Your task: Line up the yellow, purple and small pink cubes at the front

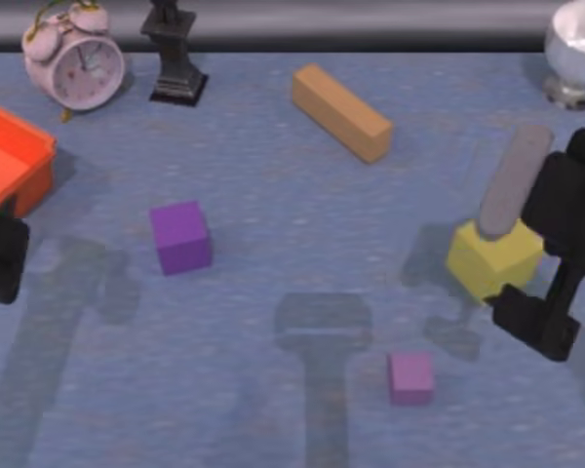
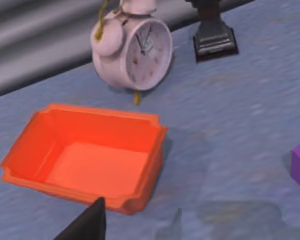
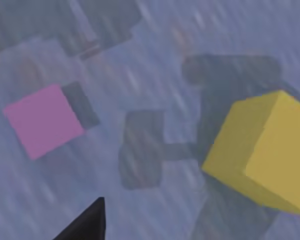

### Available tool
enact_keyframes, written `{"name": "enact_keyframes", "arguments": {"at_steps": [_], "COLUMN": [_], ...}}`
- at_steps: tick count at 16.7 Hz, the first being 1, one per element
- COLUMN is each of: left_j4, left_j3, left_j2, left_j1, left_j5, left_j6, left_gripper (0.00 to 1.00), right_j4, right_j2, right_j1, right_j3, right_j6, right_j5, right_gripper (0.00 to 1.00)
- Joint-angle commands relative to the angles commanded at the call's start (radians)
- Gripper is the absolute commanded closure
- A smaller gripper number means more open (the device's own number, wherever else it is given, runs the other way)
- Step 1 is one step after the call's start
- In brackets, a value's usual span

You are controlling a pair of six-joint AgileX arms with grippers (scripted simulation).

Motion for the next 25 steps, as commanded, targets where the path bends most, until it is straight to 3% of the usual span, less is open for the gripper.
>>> {"name": "enact_keyframes", "arguments": {"at_steps": [6,13,18,25], "left_j4": [-0.356,-0.686,-0.795,-0.8], "left_j3": [0.531,1.043,1.26,1.276], "left_j2": [0.723,1.351,1.572,1.594], "left_j1": [-0.096,-0.191,-0.225,-0.224], "left_j5": [-0.003,0.0,0.002,0.002], "left_j6": [0.279,0.546,0.646,0.656], "left_gripper": [0.0,0.0,0.0,0.0], "right_j4": [0.279,0.542,0.651,0.662], "right_j2": [-0.573,-1.085,-1.274,-1.295], "right_j1": [-0.217,-0.396,-0.451,-0.456], "right_j3": [-0.415,-0.802,-0.924,-0.935], "right_j6": [0.266,0.531,0.631,0.641], "right_j5": [-0.011,0.022,0.049,0.053], "right_gripper": [0.0,0.0,0.0,0.0]}}
